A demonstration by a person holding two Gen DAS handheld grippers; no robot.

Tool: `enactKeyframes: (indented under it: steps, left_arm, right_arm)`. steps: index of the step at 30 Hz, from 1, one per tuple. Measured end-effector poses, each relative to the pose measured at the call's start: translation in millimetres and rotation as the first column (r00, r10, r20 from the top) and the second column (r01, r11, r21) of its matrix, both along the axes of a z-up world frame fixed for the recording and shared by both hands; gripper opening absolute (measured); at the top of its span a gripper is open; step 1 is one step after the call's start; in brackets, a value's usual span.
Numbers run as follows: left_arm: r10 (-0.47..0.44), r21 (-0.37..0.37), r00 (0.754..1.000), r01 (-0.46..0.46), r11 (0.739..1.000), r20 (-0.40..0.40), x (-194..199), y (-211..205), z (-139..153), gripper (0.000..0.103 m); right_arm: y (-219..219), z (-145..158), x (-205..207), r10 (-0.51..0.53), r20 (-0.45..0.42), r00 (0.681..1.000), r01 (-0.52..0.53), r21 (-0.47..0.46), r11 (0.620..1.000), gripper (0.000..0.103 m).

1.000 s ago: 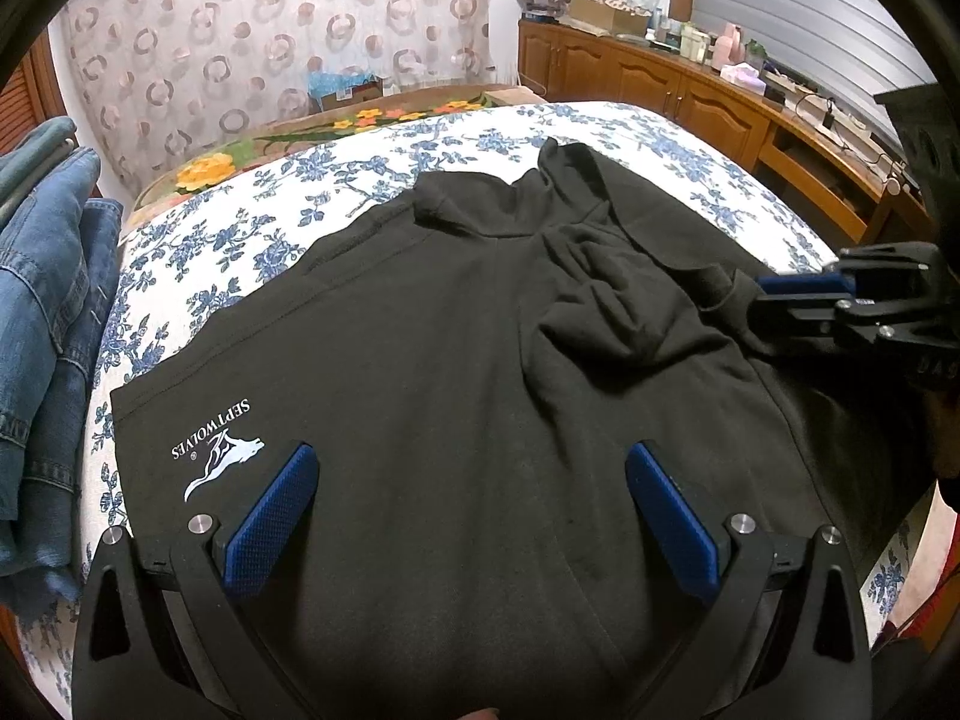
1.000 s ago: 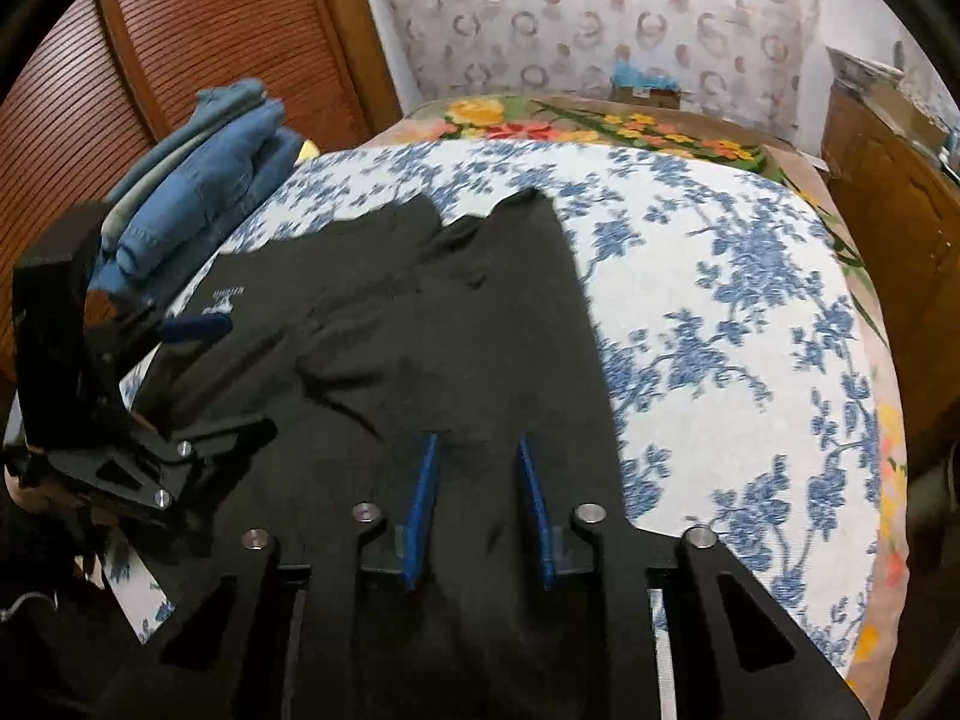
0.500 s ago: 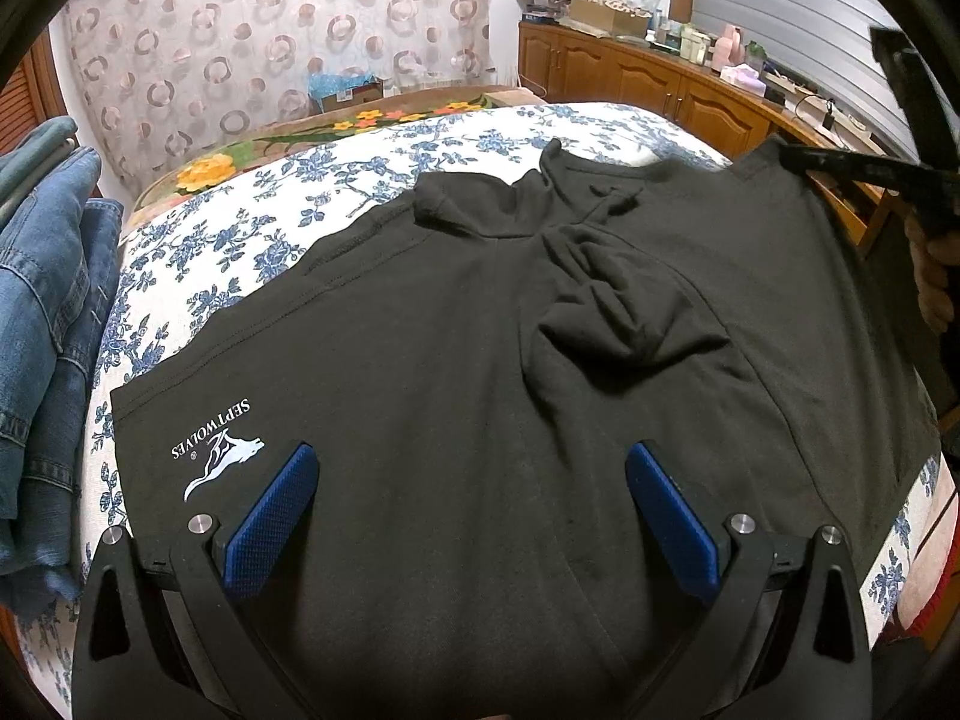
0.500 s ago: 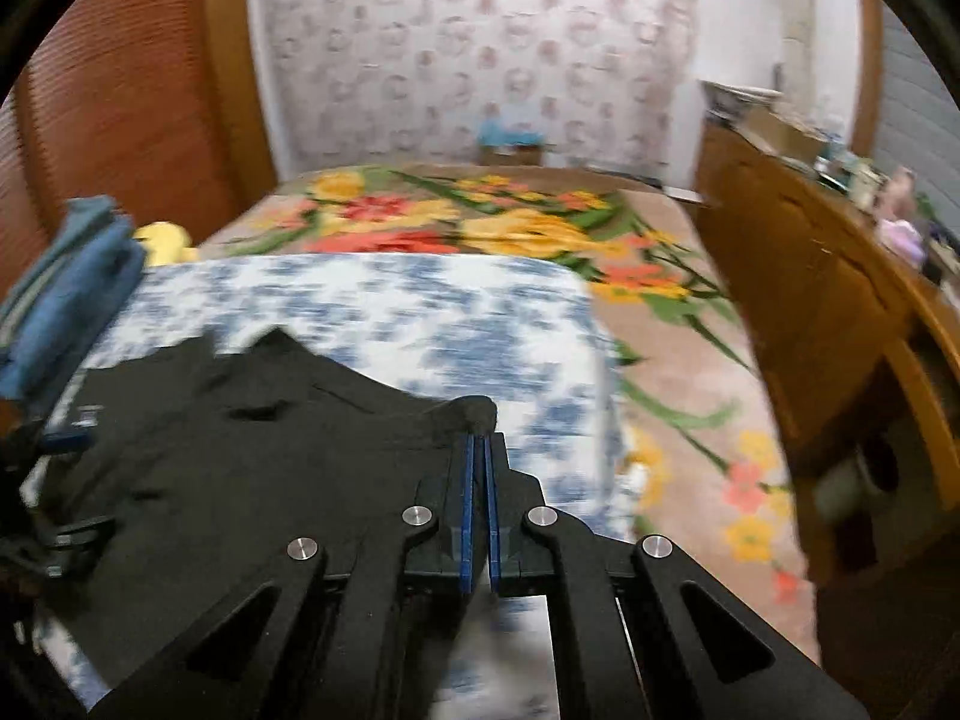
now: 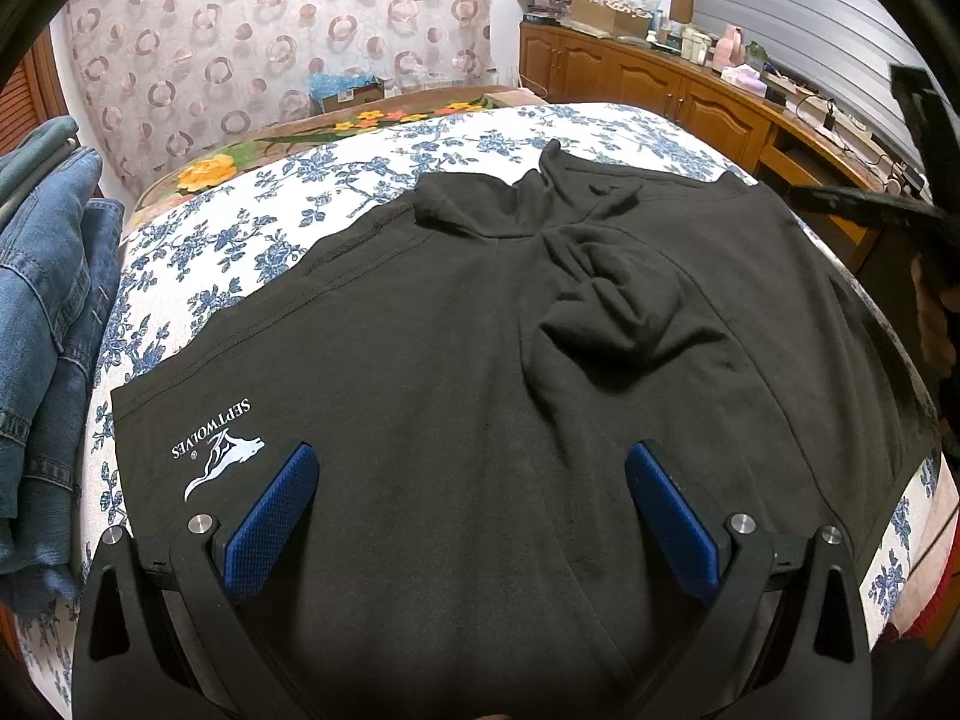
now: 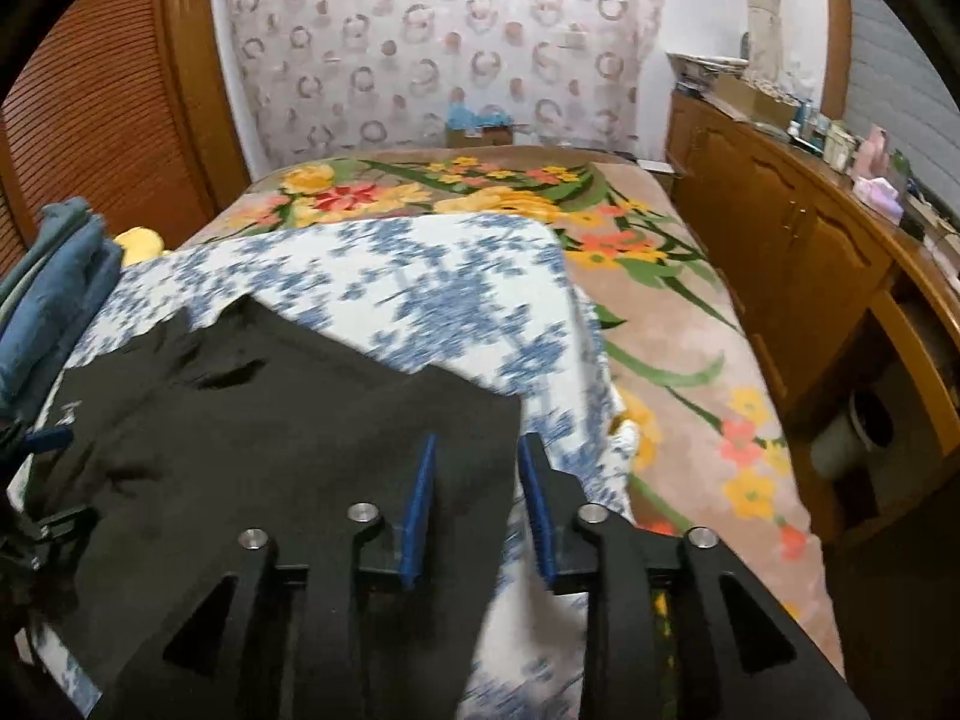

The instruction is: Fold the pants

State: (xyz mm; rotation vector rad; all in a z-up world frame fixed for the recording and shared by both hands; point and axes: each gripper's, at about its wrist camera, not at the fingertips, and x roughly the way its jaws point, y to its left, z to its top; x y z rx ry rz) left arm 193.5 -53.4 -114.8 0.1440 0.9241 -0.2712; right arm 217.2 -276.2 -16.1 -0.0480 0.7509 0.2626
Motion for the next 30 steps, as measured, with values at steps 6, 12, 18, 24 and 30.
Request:
enactKeyframes:
  steps: [6, 12, 18, 24, 30]
  left_arm:
    - [0.000, 0.000, 1.000, 0.000, 1.000, 0.000, 0.0, 0.1, -0.2, 0.103]
    - [0.003, 0.005, 1.000, -0.003, 1.000, 0.003, -0.4, -0.1, -0.1, 0.103]
    - [0.008, -0.044, 0.999, -0.006, 0.999, 0.045, -24.3, 7.5, 18.5, 0.100]
    - [0.046, -0.070, 0.995, -0.040, 0.997, 0.083, -58.1, 32.2, 33.5, 0.091]
    - [0.102, -0.084, 0.991, -0.095, 0.992, 0.086, -91.2, 60.5, 33.6, 0.078]
  right_arm:
    - [16.3, -14.6, -34.1, 0.088, -0.034, 0.996, -0.088, 0.024, 0.996, 0.051]
    - [26.0, -24.0, -61.6, 0.128, -0.062, 0.990, -0.127, 0.025, 0.992, 0.059]
    - [19.5, -21.5, -80.1, 0.101, -0.058, 0.993, -0.101, 0.003, 0.995, 0.059]
    - [31.1, -13.3, -105.2, 0.090, -0.023, 0.996, -0.090, 0.015, 0.996, 0.059]
    - [41.9, -10.9, -127.0, 0.109, 0.023, 0.994, -0.109, 0.029, 0.994, 0.059]
